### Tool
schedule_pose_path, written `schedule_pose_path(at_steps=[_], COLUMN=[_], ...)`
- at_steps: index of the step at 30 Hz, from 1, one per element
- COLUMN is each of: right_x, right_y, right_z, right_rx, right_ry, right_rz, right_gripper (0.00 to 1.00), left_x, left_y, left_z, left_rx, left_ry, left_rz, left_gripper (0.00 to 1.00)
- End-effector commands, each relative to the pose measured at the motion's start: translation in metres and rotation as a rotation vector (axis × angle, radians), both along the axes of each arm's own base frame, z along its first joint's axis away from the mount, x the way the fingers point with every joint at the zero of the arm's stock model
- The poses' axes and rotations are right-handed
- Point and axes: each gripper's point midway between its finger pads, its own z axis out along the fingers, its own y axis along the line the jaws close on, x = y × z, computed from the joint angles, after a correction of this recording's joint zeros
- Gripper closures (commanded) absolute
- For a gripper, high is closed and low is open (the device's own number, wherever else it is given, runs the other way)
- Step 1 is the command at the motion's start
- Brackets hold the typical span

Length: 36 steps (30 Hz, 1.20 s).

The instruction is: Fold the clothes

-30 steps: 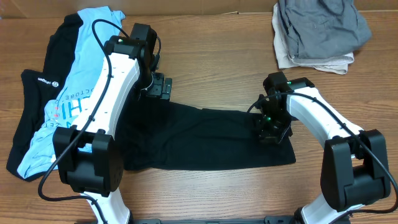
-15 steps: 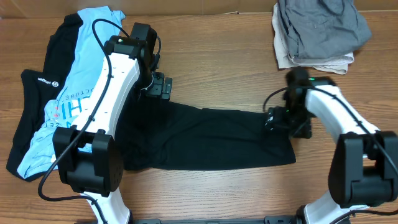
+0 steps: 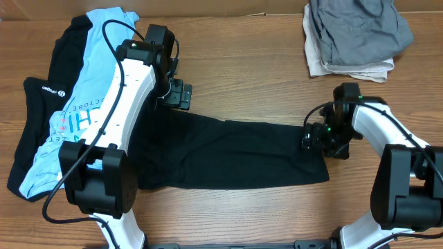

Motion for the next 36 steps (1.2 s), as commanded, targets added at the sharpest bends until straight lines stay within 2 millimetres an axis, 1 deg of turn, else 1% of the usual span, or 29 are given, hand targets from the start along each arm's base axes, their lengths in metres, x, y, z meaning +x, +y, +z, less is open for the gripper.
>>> schedule_pose_path(at_steps=[1, 3, 4, 5, 6, 8, 9, 10, 11, 14, 19, 20, 22, 25, 28, 30, 33, 35, 36], right_x=[-0.014, -0.018, -0.019, -0.019, -0.018, -0.014, -0.012, -0.009, -0.006, 0.005, 0.021, 0.023, 0.025, 0.029, 0.033, 0.033, 0.033, 0.033, 0.033], right_y=[0.006, 0.006, 0.006, 0.006, 0.006, 0.005, 0.003, 0.001, -0.003, -0.02, -0.069, -0.087, -0.109, -0.131, -0.131, -0.124, -0.104, -0.086, -0.074], right_z=[-0.009, -0.013, -0.014, -0.015, -0.016, -0.016, -0.016, -0.016, -0.015, -0.009, 0.013, 0.022, 0.033, 0.052, 0.067, 0.073, 0.074, 0.074, 0.075], right_rx=[0.027, 0.025, 0.023, 0.022, 0.021, 0.014, 0.012, 0.011, 0.011, 0.01, 0.007, 0.001, -0.019, -0.018, 0.014, 0.019, 0.028, 0.035, 0.048], right_ry=[0.029, 0.038, 0.04, 0.041, 0.04, 0.032, 0.026, 0.021, 0.011, -0.013, -0.053, -0.069, -0.078, -0.101, -0.116, -0.106, -0.079, -0.06, -0.053], right_rz=[0.003, -0.017, -0.026, -0.04, -0.05, -0.085, -0.105, -0.127, -0.144, -0.203, -0.322, -0.335, -0.379, -0.428, -0.397, -0.377, -0.319, -0.269, -0.24], right_gripper=[0.19, 0.28, 0.38, 0.5, 0.64, 0.87, 0.94, 0.96, 0.96, 0.96, 0.96, 0.96, 0.96, 0.96, 0.96, 0.96, 0.96, 0.96, 0.96], left_x=[0.006, 0.006, 0.006, 0.006, 0.006, 0.006, 0.006, 0.006, 0.007, 0.013, 0.027, 0.031, 0.034, 0.037, 0.038, 0.038, 0.039, 0.039, 0.039], left_y=[-0.001, -0.001, -0.001, -0.001, -0.001, -0.001, -0.001, -0.001, -0.001, -0.002, -0.002, -0.001, 0.001, 0.004, 0.008, 0.011, 0.012, 0.012, 0.012], left_z=[0.009, 0.009, 0.009, 0.009, 0.009, 0.009, 0.009, 0.009, 0.009, 0.01, 0.013, 0.013, 0.014, 0.015, 0.015, 0.015, 0.015, 0.015, 0.015], left_rx=[-0.011, -0.012, -0.012, -0.012, -0.012, -0.011, -0.011, -0.011, -0.012, -0.017, -0.028, -0.031, -0.032, -0.033, -0.032, -0.032, -0.032, -0.032, -0.032], left_ry=[-0.03, -0.03, -0.03, -0.03, -0.03, -0.03, -0.031, -0.032, -0.035, -0.059, -0.116, -0.13, -0.141, -0.152, -0.152, -0.152, -0.156, -0.157, -0.157], left_rz=[-0.02, -0.02, -0.02, -0.02, -0.02, -0.02, -0.02, -0.02, -0.02, -0.019, -0.01, -0.007, -0.001, 0.007, 0.016, 0.022, 0.025, 0.025, 0.025], left_gripper=[0.0, 0.0, 0.0, 0.0, 0.0, 0.0, 0.0, 0.0, 0.0, 0.0, 0.0, 0.0, 0.0, 0.0, 0.0, 0.0, 0.0, 0.0, 0.0])
